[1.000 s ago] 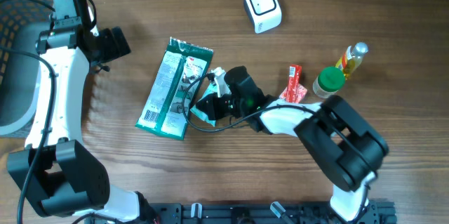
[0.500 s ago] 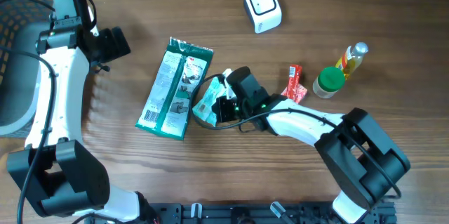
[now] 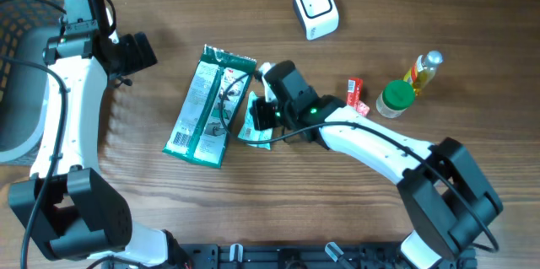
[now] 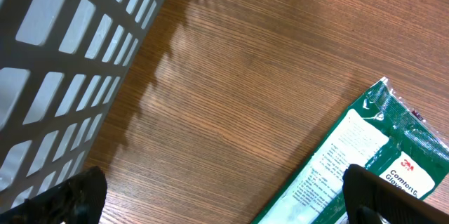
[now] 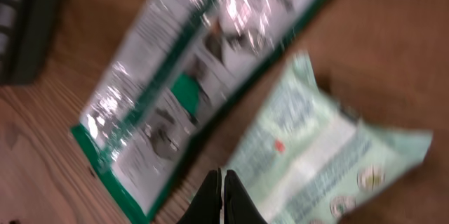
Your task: Scan the item barcode
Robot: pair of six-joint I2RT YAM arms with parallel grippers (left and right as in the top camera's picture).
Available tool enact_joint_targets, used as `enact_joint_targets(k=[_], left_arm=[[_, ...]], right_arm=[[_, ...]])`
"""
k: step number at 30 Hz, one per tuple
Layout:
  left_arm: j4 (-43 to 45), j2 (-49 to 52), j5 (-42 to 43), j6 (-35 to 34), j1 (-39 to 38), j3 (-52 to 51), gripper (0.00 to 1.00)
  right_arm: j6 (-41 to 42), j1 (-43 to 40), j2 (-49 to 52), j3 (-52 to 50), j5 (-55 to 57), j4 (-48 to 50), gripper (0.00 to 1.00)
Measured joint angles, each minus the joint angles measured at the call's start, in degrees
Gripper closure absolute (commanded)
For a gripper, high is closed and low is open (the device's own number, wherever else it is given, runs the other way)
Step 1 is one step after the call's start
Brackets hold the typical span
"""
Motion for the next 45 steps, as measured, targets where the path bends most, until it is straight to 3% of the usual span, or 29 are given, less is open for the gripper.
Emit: enact_joint_targets(k=[6, 11, 19, 22, 23, 25, 31, 37, 42, 45], left_arm=[[0.00, 0.00, -0.02, -0.02, 0.00, 0.00, 0.00], [0.00, 0.00, 0.00, 0.00, 0.00, 0.00, 0.00], [0.00, 0.00, 0.00, 0.00, 0.00, 0.00, 0.00], [0.00, 0.00, 0.00, 0.00, 0.00, 0.00, 0.00], [0.00, 0.00, -0.02, -0.02, 0.00, 0.00, 0.00], [0.02, 0.00, -0.02, 0.00, 0.00, 0.00, 0.00], [0.00, 0.00, -0.02, -0.02, 0.00, 0.00, 0.00], [0.00, 0.00, -0.02, 0.00, 0.00, 0.00, 0.00], [0.02, 0.00, -0.02, 0.00, 0.00, 0.00, 0.00], [0.00, 0.00, 0.00, 0.00, 0.00, 0.00, 0.00]], right_arm=[[-1.88, -0.04, 0.57, 0.57, 6.36, -0.28, 0.96], [-1.86, -0.04, 7.21, 0.57, 9.70, -0.44, 0.96], [-0.98, -0.04, 8.02, 1.09, 10.58, -0.76, 0.94], [-2.51, -0.13, 7.72, 2.97, 11.39, -3.58, 0.77], [-3.82, -0.31, 7.15, 3.58, 11.74, -3.72, 0.56], [-6.14, -0.50, 5.51, 4.17, 12.41, -3.72, 0.41], [-12.02, -0.61, 2.99, 4.79, 15.39, -5.05, 0.34], [-19.67, -1.40, 3.61, 4.79, 17.99, -4.26, 0.32], [-22.47, -3.28, 6.67, 4.79, 18.40, -3.52, 0.25], [-22.88, -4.04, 7.08, 4.79, 18.43, -5.70, 0.26]])
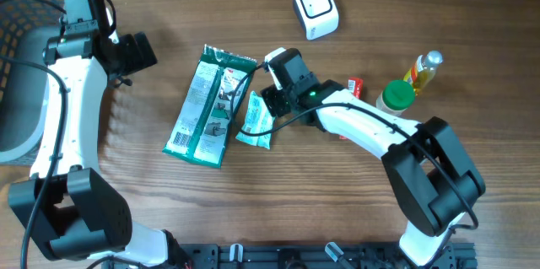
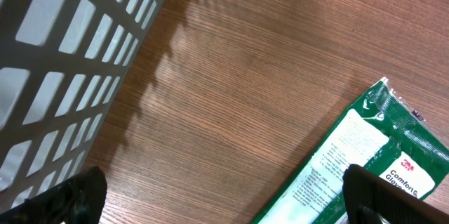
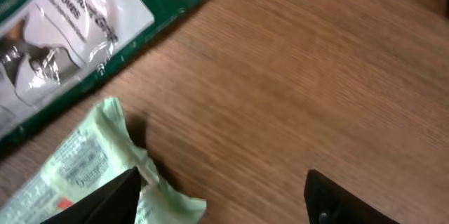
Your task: Scan the item barcode
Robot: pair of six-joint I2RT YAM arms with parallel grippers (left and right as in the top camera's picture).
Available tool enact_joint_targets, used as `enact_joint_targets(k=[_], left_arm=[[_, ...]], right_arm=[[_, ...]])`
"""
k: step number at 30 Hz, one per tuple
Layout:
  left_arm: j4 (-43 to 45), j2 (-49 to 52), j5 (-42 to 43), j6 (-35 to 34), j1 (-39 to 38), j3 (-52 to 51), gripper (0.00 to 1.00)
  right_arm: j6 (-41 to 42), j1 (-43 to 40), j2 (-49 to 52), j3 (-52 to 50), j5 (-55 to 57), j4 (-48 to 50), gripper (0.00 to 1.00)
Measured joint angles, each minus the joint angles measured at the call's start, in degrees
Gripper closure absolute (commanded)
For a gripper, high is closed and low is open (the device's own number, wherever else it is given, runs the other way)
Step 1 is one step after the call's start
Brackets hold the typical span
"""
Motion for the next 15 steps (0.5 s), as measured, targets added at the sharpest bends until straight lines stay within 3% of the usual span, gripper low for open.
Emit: enact_joint_targets(k=[7, 15], left_arm=[[0.02, 0.00, 0.00, 0.00, 0.00, 0.00, 0.00], [0.00, 0.00, -0.02, 0.00, 0.00, 0.00, 0.00]], right_arm=[[-0.22, 0.00, 0.00, 0.00, -0.96, -2.03, 0.27], [-2.80, -0.61, 0.02, 0.00, -6.34, 3.21, 0.19]])
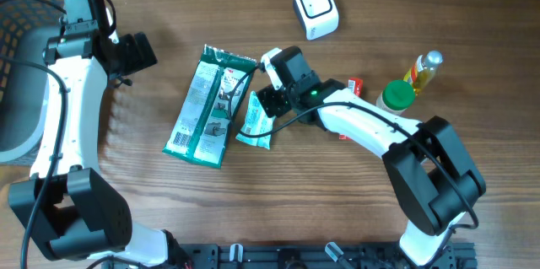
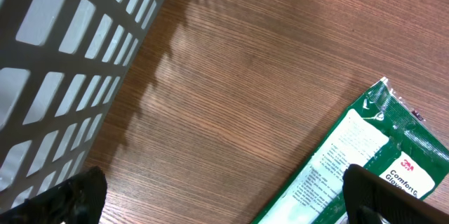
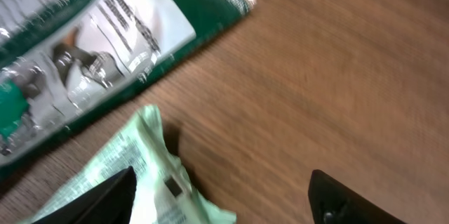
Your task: Scan the item barcode
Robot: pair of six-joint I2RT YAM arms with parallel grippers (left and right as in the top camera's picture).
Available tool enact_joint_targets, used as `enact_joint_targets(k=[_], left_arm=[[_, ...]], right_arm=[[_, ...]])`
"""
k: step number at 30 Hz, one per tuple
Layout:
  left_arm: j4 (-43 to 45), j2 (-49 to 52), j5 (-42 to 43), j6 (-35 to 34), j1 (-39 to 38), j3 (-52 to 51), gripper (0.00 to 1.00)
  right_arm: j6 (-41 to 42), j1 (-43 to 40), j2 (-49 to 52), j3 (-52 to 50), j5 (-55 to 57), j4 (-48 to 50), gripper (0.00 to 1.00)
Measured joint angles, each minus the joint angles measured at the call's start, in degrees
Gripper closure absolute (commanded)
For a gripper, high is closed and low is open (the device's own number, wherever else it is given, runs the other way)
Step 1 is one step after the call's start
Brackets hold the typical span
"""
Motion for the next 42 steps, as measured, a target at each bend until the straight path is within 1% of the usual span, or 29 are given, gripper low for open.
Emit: enact_joint_targets(k=[4, 8, 12, 14, 18, 19, 21, 23, 24, 25, 26, 29, 30, 31, 33, 35, 40, 42], left_arm=[[0.00, 0.00, 0.00, -0.02, 0.00, 0.00, 0.00], [0.02, 0.00, 0.00, 0.00, 0.00, 0.00, 0.00], [0.00, 0.00, 0.00, 0.00, 0.00, 0.00, 0.00], [0.00, 0.00, 0.00, -0.02, 0.00, 0.00, 0.00], [0.02, 0.00, 0.02, -0.02, 0.00, 0.00, 0.00], [0.00, 0.00, 0.02, 0.00, 0.00, 0.00, 0.00], [0.00, 0.00, 0.02, 0.00, 0.00, 0.00, 0.00], [0.00, 0.00, 0.02, 0.00, 0.00, 0.00, 0.00], [0.00, 0.00, 0.00, 0.00, 0.00, 0.00, 0.00], [0.02, 0.00, 0.00, 0.00, 0.00, 0.00, 0.00], [0.00, 0.00, 0.00, 0.00, 0.00, 0.00, 0.00], [0.00, 0.00, 0.02, 0.00, 0.00, 0.00, 0.00], [0.00, 0.00, 0.00, 0.00, 0.00, 0.00, 0.00], [0.02, 0.00, 0.00, 0.00, 0.00, 0.00, 0.00], [0.00, 0.00, 0.00, 0.00, 0.00, 0.00, 0.00], [0.00, 0.00, 0.00, 0.00, 0.00, 0.00, 0.00], [0.00, 0.00, 0.00, 0.00, 0.00, 0.00, 0.00], [0.00, 0.00, 0.00, 0.00, 0.00, 0.00, 0.00]], right_arm=[[-1.75, -0.79, 0.37, 0.00, -4.87, 4.63, 0.20], [-1.99, -0.79, 2.25, 0.00, -6.84, 3.93, 0.25], [-2.12, -0.79, 3.52, 0.11, -7.50, -3.45, 0.34], [-1.77, -0.79, 3.50, 0.83, -7.93, -6.60, 0.34], [1.29, -0.79, 2.19, 1.99, -8.70, -16.52, 0.33], [2.54, -0.79, 1.18, 2.12, -8.68, -20.76, 0.32], [3.61, -0.79, -0.13, 2.34, -8.66, -24.26, 0.27], [4.76, -0.79, -2.49, 2.84, -8.48, -25.73, 0.29], [5.27, -0.79, -3.58, 3.21, -8.48, -26.62, 0.33], [5.95, -0.79, -4.37, 3.52, -8.50, -27.54, 0.41], [6.91, -0.79, -5.11, 3.85, -8.50, -29.11, 0.51], [10.49, -0.79, -5.68, 3.89, -8.46, -36.09, 0.86], [11.43, -0.79, -5.68, 3.78, -8.48, -37.31, 0.90], [12.50, -0.79, -5.68, 3.30, -8.48, -38.10, 0.90], [14.23, -0.79, -5.68, 1.51, -8.48, -38.25, 0.85], [16.04, -0.79, -5.68, -0.85, -8.46, -37.73, 0.83], [23.91, -0.68, -5.68, -5.05, -8.55, -34.62, 0.81], [25.68, -0.24, -5.68, -6.01, -9.27, -32.50, 0.81]])
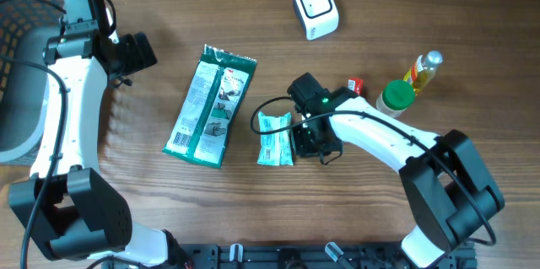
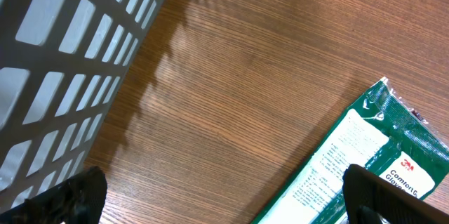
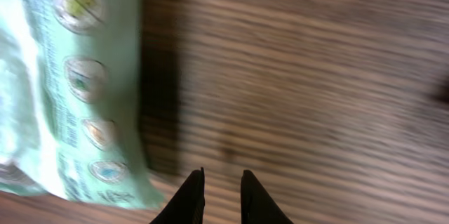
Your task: Scan the item barcode
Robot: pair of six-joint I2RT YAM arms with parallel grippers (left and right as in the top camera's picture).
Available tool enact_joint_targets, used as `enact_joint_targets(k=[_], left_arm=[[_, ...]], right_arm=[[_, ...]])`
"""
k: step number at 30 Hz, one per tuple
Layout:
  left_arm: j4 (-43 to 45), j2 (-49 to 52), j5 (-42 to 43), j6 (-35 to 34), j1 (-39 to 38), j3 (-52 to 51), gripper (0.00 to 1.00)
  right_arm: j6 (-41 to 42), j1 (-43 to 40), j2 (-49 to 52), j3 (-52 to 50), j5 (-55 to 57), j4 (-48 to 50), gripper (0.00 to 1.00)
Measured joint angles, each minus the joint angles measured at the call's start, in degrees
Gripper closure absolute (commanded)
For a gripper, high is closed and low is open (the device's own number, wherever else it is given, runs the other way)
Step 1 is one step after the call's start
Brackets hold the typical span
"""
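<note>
A pale green snack packet (image 1: 274, 138) lies flat on the wooden table, right of the dark green 3M glove pack (image 1: 209, 104). My right gripper (image 1: 310, 144) stands just right of the packet. In the right wrist view its fingertips (image 3: 222, 196) are nearly together, with a narrow strip of wood between them and nothing held; the packet (image 3: 63, 90) lies to their left. The white scanner (image 1: 315, 8) sits at the back. My left gripper (image 1: 139, 54) hangs wide open (image 2: 221, 206) over bare wood, beside the glove pack's corner (image 2: 365, 161).
A small red packet (image 1: 353, 90), a green-lidded jar (image 1: 395, 99) and a yellow oil bottle (image 1: 424, 70) stand at the right. A grey mesh basket (image 1: 17, 92) borders the left edge and fills the upper left of the left wrist view (image 2: 56, 62).
The pale green packet now lies further right and nearer the front, turned upright and apart from the glove pack. My right gripper moved from its back end to its right side, fingers nearly closed.
My right gripper was shut low at the pale packet, which lay against the glove pack. Then it stood wide open over the packet's back end, at two moments. Now the packet lies shifted and turned, the gripper beside it. The left arm never moved.
</note>
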Motion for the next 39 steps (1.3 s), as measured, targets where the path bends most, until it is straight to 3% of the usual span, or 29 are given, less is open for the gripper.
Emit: enact_joint_targets(k=[6, 9, 13, 16, 20, 31, 39], left_arm=[[0.00, 0.00, 0.02, -0.02, 0.00, 0.00, 0.00], [0.00, 0.00, 0.02, 0.00, 0.00, 0.00, 0.00], [0.00, 0.00, 0.00, -0.02, 0.00, 0.00, 0.00], [0.00, 0.00, 0.00, 0.00, 0.00, 0.00, 0.00], [0.00, 0.00, 0.00, 0.00, 0.00, 0.00, 0.00], [0.02, 0.00, 0.00, 0.00, 0.00, 0.00, 0.00], [0.00, 0.00, 0.00, 0.00, 0.00, 0.00, 0.00]], right_arm=[[2.29, 6.27, 0.00, -1.01, -8.83, 8.52, 0.80], [2.54, 10.21, 0.00, -1.14, -11.30, 12.04, 0.75], [1.81, 11.47, -0.02, -0.79, -12.74, 10.08, 0.69], [-1.16, 8.46, -0.44, 2.89, -14.29, 2.82, 0.52], [-10.25, 2.82, -4.81, 8.07, -14.62, 2.89, 0.34], [-22.18, -2.36, -2.73, 8.96, -6.60, 3.72, 0.28], [-24.41, -2.36, 4.07, 8.96, -6.23, 4.83, 0.28]])
